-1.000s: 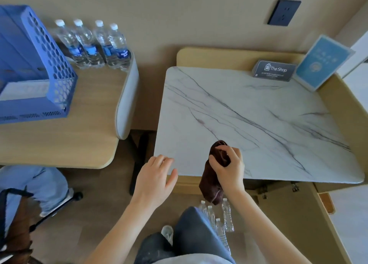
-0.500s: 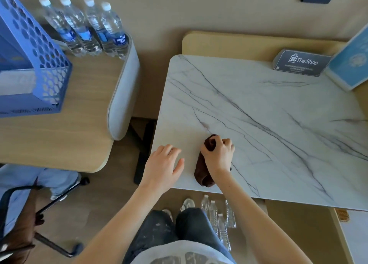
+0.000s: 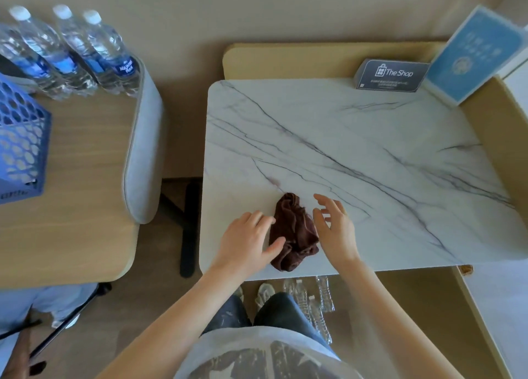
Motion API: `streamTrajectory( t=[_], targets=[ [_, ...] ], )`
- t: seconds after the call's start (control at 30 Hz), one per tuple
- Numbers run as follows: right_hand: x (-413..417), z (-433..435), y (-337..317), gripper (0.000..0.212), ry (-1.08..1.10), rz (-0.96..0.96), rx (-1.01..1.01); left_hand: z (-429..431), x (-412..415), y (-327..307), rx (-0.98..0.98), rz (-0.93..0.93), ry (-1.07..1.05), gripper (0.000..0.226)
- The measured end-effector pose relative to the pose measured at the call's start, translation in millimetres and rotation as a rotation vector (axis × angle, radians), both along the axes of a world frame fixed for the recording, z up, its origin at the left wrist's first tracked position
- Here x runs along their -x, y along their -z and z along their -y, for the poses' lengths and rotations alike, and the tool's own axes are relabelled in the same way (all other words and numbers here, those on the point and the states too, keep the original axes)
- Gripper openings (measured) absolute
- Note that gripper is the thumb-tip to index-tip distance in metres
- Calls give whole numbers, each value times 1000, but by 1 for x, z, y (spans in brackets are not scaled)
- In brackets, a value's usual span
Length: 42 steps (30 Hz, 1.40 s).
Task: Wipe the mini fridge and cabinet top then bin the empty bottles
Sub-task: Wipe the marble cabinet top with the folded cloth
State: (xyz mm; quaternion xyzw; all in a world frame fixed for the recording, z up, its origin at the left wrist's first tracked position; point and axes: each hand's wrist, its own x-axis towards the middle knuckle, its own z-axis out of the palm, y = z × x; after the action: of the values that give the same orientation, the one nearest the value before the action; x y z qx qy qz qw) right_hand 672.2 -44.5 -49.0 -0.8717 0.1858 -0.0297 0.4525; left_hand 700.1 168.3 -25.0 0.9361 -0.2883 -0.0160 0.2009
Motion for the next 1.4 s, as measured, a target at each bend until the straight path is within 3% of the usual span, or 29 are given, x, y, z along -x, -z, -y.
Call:
streamTrajectory(
  t=[0.13,0.2,0.27,0.37,0.53,0.7,0.8,0.93,1.0,1.07,1.1,1.17,1.3,1.4],
  targets=[
    [17,3,10,28,-9,-60,-46,26,17,13,-135,-114,146,72],
    [22,-2,16,28,-15,-92,-75,34,24,24,-220,-85,173,71],
    [25,-6,18,29,12,-95,-123,37,23,27,-185,-11,172,51],
    [27,-9,18,32,46,-71,-136,30,17,28,33,50,117,21],
    [25,-9,18,36,49,-100,-153,7,24,32,335,-163,-129,11],
    [26,-13,21,31,-7,-92,-82,-12,36,40,616,-427,-595,5],
    [28,-14,25,36,-63,-83,19,-20,33,48,613,-637,-803,24],
    [26,-14,25,38,-96,-85,91,-25,22,42,603,-776,-825,30],
    [25,-15,23,38,-96,-85,151,-28,19,35,458,-554,-760,15],
    [23,-19,18,41,-108,-67,253,-29,18,30,301,-103,-543,23],
    [22,-22,16,42,-116,-52,273,-27,17,28,254,34,-376,27],
    [19,-28,14,42,-138,-42,262,-16,16,26,116,93,-120,38],
    [14,-32,14,41,-141,-43,260,13,22,30,-213,97,11,55],
    [14,-30,15,40,-146,-40,266,18,22,33,-151,135,20,33]
  ],
)
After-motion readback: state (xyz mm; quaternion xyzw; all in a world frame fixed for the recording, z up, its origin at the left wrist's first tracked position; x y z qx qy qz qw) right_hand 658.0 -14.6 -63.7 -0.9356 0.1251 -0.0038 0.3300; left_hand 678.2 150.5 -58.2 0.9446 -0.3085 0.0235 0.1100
